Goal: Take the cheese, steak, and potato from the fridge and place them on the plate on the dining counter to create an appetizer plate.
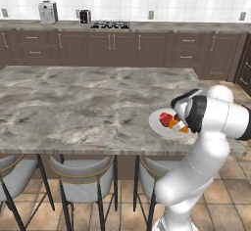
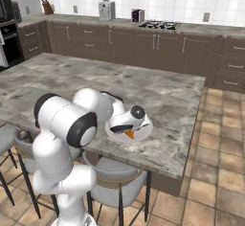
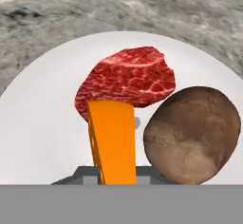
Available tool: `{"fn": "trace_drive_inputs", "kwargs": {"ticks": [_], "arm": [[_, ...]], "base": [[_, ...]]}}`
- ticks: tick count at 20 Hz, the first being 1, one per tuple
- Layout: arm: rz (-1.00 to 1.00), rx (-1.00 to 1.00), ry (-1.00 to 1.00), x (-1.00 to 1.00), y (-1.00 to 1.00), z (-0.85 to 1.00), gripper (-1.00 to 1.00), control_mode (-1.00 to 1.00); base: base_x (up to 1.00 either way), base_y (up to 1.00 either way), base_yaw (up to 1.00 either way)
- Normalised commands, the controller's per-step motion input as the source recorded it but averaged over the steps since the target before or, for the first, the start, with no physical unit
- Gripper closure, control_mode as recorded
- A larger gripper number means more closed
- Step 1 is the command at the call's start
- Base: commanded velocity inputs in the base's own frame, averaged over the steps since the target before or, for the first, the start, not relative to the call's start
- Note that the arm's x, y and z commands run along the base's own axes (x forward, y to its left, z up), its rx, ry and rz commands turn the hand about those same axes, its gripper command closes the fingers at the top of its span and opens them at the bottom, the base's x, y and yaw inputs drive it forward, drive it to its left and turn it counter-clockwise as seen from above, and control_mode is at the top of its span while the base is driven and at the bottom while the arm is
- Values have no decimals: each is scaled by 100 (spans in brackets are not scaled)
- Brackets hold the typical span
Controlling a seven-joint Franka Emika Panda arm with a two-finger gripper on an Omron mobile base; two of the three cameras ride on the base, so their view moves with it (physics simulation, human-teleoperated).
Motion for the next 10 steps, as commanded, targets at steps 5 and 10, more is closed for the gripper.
{"fn": "trace_drive_inputs", "kwargs": {"ticks": [5, 10], "arm": [[0, 0, 0, 26, -7, -20, 100, -100], [0, -1, -1, -6, 3, -13, -100, -100]], "base": [[0, 0, 0], [0, 0, 0]]}}
